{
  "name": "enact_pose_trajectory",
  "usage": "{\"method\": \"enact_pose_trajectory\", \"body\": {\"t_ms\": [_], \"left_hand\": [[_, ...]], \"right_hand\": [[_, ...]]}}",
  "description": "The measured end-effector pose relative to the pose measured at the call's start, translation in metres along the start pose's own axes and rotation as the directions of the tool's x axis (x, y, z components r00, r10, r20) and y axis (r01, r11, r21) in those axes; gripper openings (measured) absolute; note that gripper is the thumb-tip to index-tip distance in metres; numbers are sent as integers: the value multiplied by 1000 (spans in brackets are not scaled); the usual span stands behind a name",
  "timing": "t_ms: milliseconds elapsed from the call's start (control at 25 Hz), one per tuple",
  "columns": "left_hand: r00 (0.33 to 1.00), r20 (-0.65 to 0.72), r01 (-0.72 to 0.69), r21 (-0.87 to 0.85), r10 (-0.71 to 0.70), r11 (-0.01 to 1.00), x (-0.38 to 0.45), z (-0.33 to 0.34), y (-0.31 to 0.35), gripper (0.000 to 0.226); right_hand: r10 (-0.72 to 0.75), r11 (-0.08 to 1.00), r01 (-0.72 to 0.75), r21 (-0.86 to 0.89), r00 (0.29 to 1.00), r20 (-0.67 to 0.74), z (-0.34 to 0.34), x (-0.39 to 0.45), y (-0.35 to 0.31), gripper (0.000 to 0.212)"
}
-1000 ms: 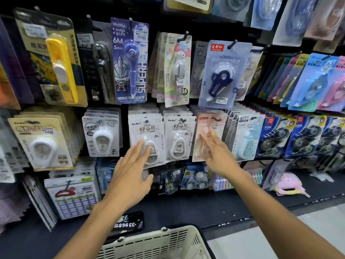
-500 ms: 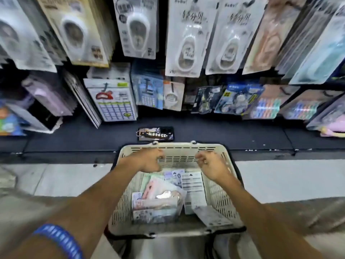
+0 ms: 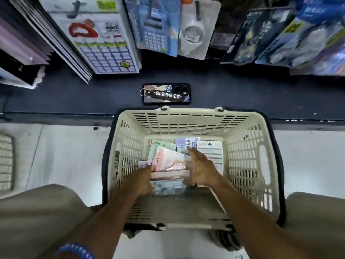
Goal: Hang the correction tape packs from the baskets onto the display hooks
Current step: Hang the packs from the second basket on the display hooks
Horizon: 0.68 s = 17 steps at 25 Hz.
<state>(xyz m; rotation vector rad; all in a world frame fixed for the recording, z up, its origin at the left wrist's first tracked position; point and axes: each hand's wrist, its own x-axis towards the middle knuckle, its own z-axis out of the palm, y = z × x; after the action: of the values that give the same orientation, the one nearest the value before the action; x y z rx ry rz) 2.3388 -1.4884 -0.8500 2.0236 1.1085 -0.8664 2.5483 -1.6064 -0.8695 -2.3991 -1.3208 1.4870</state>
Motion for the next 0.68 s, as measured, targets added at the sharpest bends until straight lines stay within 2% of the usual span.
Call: {"method": "enact_pose_trajectory", "body": {"t_ms": [80,160,280,360,440,520,600,680], "left_hand": [[999,-40,26,-11,-27,1000,3,1,-2,67],[995,-84,57,-31,-59,998,6,2,-3,54],[996,-52,74,-65,-78,995,6,7,-2,74],[997,-54,54,-66,-58,996,6,7,-1,72],[995,-95,28,-21,-29,999,5,8,0,58],[988,-150,22,-26,-25,999,4,7,1,52],[982,-174,38,-157,-66,987,2,7,3,51],[979,-166,55,-322,-114,945,2,7,4,49]], "right_hand": [[4,997,3,-77,996,87,-2,13,-4,126],[-111,969,122,-216,992,62,-5,16,-9,111],[-335,903,347,-252,938,91,15,4,-27,80],[-369,871,380,-311,924,96,34,-4,-41,75],[-337,866,343,-364,938,81,34,0,-42,81],[-281,881,306,-361,952,121,24,6,-39,101],[-230,903,277,-327,957,174,20,11,-36,125],[-195,924,251,-289,958,209,19,17,-41,135]]}}
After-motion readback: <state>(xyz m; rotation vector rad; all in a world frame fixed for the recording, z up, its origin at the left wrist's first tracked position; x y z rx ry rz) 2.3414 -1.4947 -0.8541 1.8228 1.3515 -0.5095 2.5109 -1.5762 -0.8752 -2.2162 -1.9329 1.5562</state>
